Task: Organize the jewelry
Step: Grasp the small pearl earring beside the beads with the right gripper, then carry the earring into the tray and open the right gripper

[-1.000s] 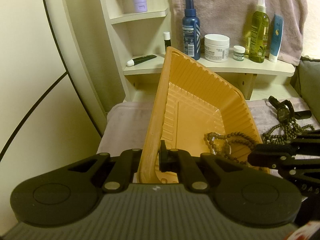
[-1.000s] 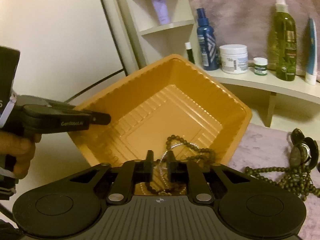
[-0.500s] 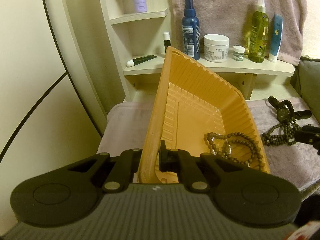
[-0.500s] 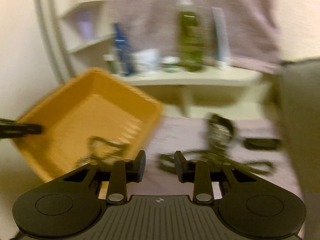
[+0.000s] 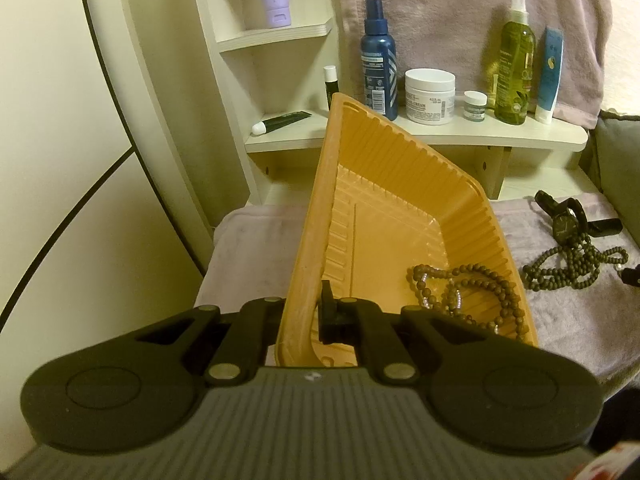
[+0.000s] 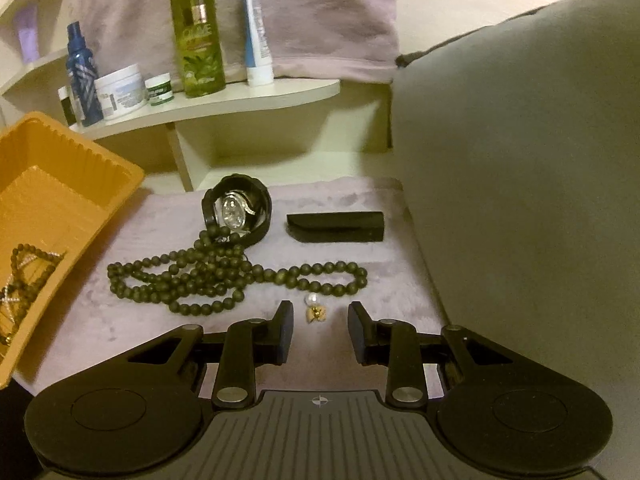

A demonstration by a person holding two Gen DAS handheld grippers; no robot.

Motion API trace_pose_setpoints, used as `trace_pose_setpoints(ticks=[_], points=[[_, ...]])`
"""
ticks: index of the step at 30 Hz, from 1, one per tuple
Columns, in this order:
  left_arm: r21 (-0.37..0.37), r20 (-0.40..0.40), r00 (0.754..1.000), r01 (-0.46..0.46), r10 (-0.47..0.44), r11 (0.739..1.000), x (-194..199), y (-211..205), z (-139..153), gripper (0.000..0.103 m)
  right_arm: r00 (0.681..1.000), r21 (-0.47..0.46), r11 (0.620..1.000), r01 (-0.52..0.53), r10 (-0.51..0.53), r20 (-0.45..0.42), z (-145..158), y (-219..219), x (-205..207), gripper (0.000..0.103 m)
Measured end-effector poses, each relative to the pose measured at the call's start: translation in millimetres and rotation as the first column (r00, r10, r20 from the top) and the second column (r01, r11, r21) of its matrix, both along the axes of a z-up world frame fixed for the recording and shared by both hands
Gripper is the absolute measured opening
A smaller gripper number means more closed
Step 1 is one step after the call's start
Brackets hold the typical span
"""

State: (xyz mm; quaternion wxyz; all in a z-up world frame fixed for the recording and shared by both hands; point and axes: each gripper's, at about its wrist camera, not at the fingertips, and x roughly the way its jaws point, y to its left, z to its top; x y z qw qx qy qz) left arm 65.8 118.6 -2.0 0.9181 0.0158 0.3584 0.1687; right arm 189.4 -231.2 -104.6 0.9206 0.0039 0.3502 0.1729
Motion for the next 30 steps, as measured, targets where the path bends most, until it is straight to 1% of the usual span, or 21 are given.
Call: trace_pose_setpoints(ticks=[4,7,10,13,20,24,27,30], points=[[0.0,0.0,1.0,0.0,0.0,1.0,0.0,-0.2,0.0,0.005,1.0,-0.034,0.999,-0.022,0.022,0.006,-6.0,8.2,5.3,0.031],[-0.001,0.0,1.0,0.0,0.0,1.0,-0.1,-0.4,0.0,0.005,1.0,-0.027,1.0,-0.013,0.013,0.008,-9.9,8.7,8.7,0.028],[0.001,0.0,1.0,0.001,-0.001,1.0,-0.2,-0.4,-0.1,0.005,1.0,-0.03,0.999,-0.01,0.011,0.016,-10.4,9.0,9.8,0.023],[0.001,0.0,1.0,0.0,0.0,1.0,-0.2,-0.5,-0.1,0.005,0.999,-0.047,0.999,-0.024,0.025,0.023,-9.6,11.2,8.8,0.01],[0.0,0.0,1.0,0.0,0.0,1.0,-0.1,-0.7,0.0,0.005,0.998,-0.066,0.997,-0.042,0.045,0.053,-1.9,16.5,-1.9,0.01],[0.001,0.001,1.0,0.001,-0.001,1.0,-0.5,-0.8,-0.8,0.005,0.994,-0.045,0.996,-0.072,0.075,0.076,13.5,23.9,-11.6,0.01],[0.001,0.001,1.0,0.002,-0.002,1.0,-0.4,-0.9,-0.7,0.005,0.99,0.013,0.993,-0.115,0.114,0.083,30.8,33.0,-17.9,0.01],[0.001,0.001,1.0,0.001,-0.001,1.0,-0.4,-1.0,-0.8,0.005,0.978,0.073,0.978,-0.195,0.189,0.09,47.6,48.0,-24.9,0.01]])
